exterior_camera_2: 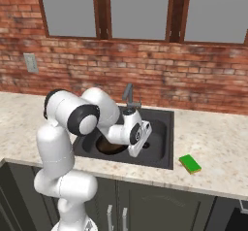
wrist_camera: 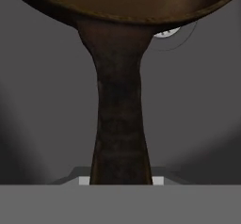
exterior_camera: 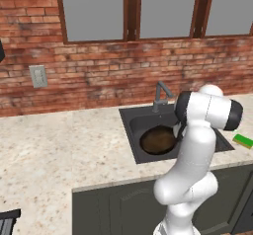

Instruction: Pick the pan and sponge and place them into the sink. Then turn on the water.

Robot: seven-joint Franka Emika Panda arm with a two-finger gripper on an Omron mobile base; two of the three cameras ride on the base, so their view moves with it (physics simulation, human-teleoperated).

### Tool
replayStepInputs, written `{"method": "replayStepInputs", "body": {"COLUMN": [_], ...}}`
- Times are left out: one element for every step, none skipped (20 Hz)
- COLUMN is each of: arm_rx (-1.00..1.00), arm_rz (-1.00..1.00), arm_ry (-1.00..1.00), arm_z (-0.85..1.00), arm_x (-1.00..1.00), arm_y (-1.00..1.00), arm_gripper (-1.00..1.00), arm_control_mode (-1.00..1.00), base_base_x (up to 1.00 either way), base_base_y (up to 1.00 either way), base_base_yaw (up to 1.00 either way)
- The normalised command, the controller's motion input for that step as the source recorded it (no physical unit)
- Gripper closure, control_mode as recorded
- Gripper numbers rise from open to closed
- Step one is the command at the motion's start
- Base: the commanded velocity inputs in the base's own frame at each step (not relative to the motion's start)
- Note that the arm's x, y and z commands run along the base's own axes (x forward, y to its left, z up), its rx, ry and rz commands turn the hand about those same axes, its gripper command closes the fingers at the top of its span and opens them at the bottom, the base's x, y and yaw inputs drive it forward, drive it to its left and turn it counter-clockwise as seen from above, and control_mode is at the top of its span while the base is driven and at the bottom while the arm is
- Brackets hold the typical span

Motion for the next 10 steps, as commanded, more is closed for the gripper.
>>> {"method": "replayStepInputs", "body": {"arm_rx": [0.0,0.0,0.0,0.0,0.0,0.0,0.0,0.0,0.0,0.0], "arm_rz": [0.01,0.02,0.03,0.03,0.04,0.04,0.04,0.04,0.05,0.05], "arm_ry": [0.0,0.0,0.0,0.0,0.0,0.0,0.0,0.0,0.0,0.0], "arm_z": [-0.42,-0.41,-0.41,-0.41,-0.41,-0.42,-0.42,-0.42,-0.44,-0.46], "arm_x": [0.28,0.28,0.26,0.24,0.24,0.23,0.26,0.24,0.15,0.17], "arm_y": [0.0,0.0,0.0,0.0,0.0,0.0,0.0,0.0,0.0,0.0], "arm_gripper": [1.0,1.0,1.0,1.0,1.0,1.0,1.0,1.0,1.0,1.0], "arm_control_mode": [-1.0,-1.0,-1.0,-1.0,-1.0,-1.0,-1.0,-1.0,-1.0,-1.0], "base_base_x": [0.0,0.0,0.0,0.0,0.0,0.0,0.0,0.0,0.0,0.0], "base_base_y": [0.0,0.0,0.0,0.0,0.0,0.0,0.0,0.0,0.0,0.0], "base_base_yaw": [0.0,0.0,0.0,0.0,0.0,0.0,0.0,0.0,0.0,0.0]}}
